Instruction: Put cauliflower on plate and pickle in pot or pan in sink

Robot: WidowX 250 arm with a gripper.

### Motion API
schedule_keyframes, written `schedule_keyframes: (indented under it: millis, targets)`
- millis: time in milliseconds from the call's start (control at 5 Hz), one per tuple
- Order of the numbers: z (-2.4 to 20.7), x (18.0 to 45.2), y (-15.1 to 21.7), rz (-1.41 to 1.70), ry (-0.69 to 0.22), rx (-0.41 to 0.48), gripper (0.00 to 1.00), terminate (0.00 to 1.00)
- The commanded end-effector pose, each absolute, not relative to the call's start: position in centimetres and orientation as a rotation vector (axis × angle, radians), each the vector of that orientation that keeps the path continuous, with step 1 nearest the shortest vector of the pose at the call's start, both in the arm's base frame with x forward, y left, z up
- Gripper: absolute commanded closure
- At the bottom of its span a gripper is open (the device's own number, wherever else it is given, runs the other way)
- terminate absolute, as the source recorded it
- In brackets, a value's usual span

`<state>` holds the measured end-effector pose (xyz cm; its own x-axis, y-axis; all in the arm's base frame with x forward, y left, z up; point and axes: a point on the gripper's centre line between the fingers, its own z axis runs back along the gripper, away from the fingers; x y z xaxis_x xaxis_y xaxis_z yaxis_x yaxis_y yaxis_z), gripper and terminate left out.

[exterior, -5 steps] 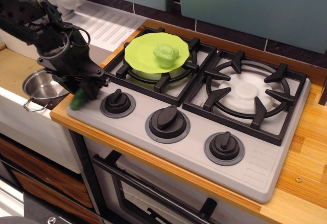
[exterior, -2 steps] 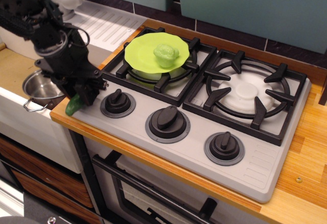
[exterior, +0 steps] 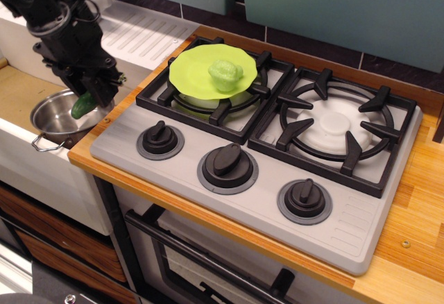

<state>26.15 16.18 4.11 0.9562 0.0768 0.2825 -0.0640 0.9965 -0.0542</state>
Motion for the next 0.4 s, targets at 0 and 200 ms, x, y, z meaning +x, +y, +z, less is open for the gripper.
schedule_keyframes:
  millis: [0, 200]
  targets:
    - [4.5, 27.7, 19.3, 0.027, -0.351, -0.031, 1.00, 0.00]
    - [3.4, 27.9, 20.5, 0.019, -0.368, -0.047, 1.00, 0.00]
